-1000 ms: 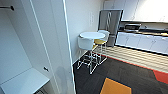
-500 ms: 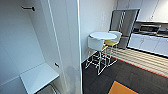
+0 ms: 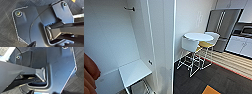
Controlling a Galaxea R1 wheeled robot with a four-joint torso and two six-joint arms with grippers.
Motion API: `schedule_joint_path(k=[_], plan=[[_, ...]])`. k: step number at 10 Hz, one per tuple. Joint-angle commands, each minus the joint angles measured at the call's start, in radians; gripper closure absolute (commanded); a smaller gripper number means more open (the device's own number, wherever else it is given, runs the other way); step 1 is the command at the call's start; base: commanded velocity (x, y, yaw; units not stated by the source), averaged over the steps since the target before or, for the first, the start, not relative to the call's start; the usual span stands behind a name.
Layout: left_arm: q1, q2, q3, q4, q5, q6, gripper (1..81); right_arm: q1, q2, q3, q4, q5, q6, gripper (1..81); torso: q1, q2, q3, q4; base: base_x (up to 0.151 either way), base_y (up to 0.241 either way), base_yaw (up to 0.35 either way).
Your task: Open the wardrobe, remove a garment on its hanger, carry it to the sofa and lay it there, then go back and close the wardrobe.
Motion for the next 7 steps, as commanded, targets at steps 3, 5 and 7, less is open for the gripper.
schedule_joint_path(k=[3, 5, 7], plan=[[-0.039, 0.001, 0.001, 0.013, 0.043, 0.004, 1.0, 0.021, 0.008, -0.001, 0.002, -0.053, -0.001, 1.0, 0.0, 0.0, 0.0, 0.0, 0.0, 0.0, 0.306], [-0.039, 0.002, 0.001, 0.013, 0.041, 0.004, 1.0, 0.021, 0.007, -0.002, 0.002, -0.055, -0.001, 1.0, 0.0, 0.0, 0.0, 0.0, 0.0, 0.0, 0.306], [-0.039, 0.002, 0.001, 0.013, 0.043, 0.004, 1.0, 0.026, 0.008, -0.005, 0.002, -0.054, -0.001, 1.0, 0.0, 0.0, 0.0, 0.0, 0.0, 0.0, 0.306]])
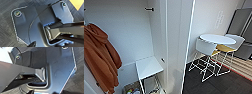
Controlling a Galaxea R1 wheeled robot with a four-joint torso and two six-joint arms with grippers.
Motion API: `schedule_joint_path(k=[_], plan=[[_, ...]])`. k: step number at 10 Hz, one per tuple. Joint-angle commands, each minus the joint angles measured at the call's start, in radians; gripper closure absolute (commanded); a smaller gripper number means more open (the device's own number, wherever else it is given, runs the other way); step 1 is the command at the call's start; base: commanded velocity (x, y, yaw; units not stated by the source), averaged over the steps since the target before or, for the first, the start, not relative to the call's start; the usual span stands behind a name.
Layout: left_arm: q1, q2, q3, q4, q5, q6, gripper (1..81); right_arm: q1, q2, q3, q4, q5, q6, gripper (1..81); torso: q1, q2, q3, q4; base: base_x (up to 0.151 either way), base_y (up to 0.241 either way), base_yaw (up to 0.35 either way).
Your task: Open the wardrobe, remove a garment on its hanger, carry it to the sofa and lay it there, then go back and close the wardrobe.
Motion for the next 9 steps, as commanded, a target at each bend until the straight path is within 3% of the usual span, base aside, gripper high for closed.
schedule_joint_path(k=[1, 9], plan=[[-0.038, -0.002, 0.001, 0.012, 0.04, 0.003, 1.0, 0.026, 0.008, 0.0, 0.002, -0.055, -0.001, 1.0, 0.0, 0.0, 0.0, 0.0, 0.0, 0.0, 0.306], [-0.036, 0.002, 0.001, 0.014, 0.052, 0.003, 1.0, 0.026, 0.012, 0.0, 0.002, -0.056, -0.001, 1.0, 0.0, 0.0, 0.0, 0.0, 0.0, 0.0, 0.308]])
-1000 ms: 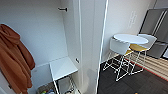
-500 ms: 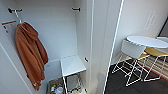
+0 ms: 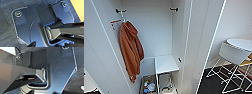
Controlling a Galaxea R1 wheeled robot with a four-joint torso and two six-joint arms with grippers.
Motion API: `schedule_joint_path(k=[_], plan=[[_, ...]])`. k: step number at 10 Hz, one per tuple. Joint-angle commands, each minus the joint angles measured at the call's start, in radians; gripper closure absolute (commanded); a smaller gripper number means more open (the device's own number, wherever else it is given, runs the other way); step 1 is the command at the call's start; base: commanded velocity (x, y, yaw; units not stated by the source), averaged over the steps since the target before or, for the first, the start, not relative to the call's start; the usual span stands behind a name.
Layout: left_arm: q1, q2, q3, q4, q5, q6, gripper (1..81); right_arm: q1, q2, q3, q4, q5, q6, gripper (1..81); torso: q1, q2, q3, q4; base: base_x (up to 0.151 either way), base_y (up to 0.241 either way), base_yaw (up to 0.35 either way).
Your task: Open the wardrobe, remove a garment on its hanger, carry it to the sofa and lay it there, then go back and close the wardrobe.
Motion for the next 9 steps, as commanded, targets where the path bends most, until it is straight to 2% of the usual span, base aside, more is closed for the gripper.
schedule_joint_path(k=[1, 6, 9], plan=[[-0.037, 0.002, 0.001, 0.014, 0.044, 0.003, 1.0, 0.019, 0.009, 0.002, 0.002, -0.055, -0.001, 1.0, 0.0, 0.0, 0.0, 0.0, 0.0, 0.0, 0.31], [-0.037, 0.002, 0.001, 0.014, 0.046, 0.003, 1.0, 0.017, 0.011, 0.002, 0.002, -0.053, -0.001, 1.0, 0.0, 0.0, 0.0, 0.0, 0.0, 0.0, 0.283], [-0.036, 0.002, 0.001, 0.012, 0.044, 0.003, 1.0, 0.016, 0.011, 0.002, 0.002, -0.053, -0.001, 1.0, 0.0, 0.0, 0.0, 0.0, 0.0, 0.0, 0.097]])
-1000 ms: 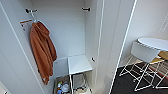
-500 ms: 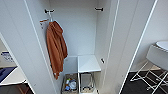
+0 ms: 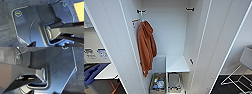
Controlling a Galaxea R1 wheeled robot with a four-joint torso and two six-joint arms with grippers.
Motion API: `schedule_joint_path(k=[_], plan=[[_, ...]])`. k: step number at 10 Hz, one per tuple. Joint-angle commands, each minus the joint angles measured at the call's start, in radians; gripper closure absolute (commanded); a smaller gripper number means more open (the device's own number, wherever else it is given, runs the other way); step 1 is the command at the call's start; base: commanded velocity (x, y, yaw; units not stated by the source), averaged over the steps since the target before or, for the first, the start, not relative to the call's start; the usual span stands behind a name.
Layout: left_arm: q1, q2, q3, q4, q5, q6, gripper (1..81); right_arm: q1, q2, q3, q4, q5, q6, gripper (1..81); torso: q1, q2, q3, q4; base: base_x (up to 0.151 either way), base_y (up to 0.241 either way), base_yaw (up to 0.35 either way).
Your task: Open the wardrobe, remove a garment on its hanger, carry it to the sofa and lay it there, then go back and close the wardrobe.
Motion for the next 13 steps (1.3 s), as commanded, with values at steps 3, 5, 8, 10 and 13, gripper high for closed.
schedule_joint_path(k=[3, 5, 8, 10, 13], plan=[[-0.032, 0.002, 0.001, 0.006, 0.043, -0.001, 1.0, 0.016, 0.01, 0.003, 0.002, -0.054, -0.001, 1.0, 0.0, 0.0, 0.0, 0.0, 0.0, 0.0, 0.0], [-0.032, -0.009, -0.007, -0.028, 0.042, -0.034, 1.0, 0.018, 0.009, 0.003, 0.002, -0.056, -0.001, 1.0, 0.0, 0.0, 0.0, 0.0, 0.0, 0.0, 0.0], [-0.008, -0.02, -0.013, -0.102, 0.077, -0.046, 1.0, 0.021, 0.01, 0.003, 0.002, -0.056, -0.002, 1.0, 0.0, 0.0, 0.0, 0.0, 0.0, 0.0, 0.0], [-0.011, 0.0, -0.015, -0.213, 0.18, 0.095, 1.0, 0.022, 0.015, 0.003, 0.002, -0.054, -0.001, 1.0, 0.0, 0.0, 0.0, 0.0, 0.0, 0.0, 0.0], [-0.019, -0.021, -0.01, -0.844, 0.159, 0.649, 1.0, 0.022, 0.016, 0.003, 0.002, -0.056, -0.001, 1.0, 0.0, 0.0, 0.0, 0.0, 0.0, 0.0, 0.0]])
